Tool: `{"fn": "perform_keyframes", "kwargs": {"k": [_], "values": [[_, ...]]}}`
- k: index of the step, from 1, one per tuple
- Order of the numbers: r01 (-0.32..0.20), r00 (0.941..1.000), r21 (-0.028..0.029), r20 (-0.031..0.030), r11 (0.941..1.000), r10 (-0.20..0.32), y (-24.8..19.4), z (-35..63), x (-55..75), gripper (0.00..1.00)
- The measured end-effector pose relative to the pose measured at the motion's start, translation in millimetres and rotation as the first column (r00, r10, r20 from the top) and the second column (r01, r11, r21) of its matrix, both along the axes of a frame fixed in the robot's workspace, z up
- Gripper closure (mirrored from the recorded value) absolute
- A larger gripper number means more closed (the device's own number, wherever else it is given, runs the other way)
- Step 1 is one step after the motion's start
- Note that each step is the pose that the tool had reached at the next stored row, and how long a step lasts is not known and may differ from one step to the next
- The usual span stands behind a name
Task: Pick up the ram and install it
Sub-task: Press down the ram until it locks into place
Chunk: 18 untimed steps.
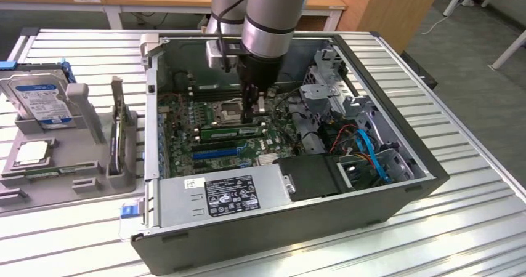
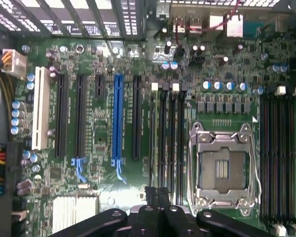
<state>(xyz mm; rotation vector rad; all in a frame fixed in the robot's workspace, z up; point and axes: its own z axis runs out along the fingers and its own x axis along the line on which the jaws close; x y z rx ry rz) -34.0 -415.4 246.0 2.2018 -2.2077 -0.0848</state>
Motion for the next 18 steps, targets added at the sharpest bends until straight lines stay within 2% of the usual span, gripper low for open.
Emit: {"fn": "perform_keyframes", "kwargs": {"k": [18], "values": [[0.000, 1.0000, 0.0000, 0.0009, 1.0000, 0.000, 0.0, 0.0, -31.6, 0.90]]}}
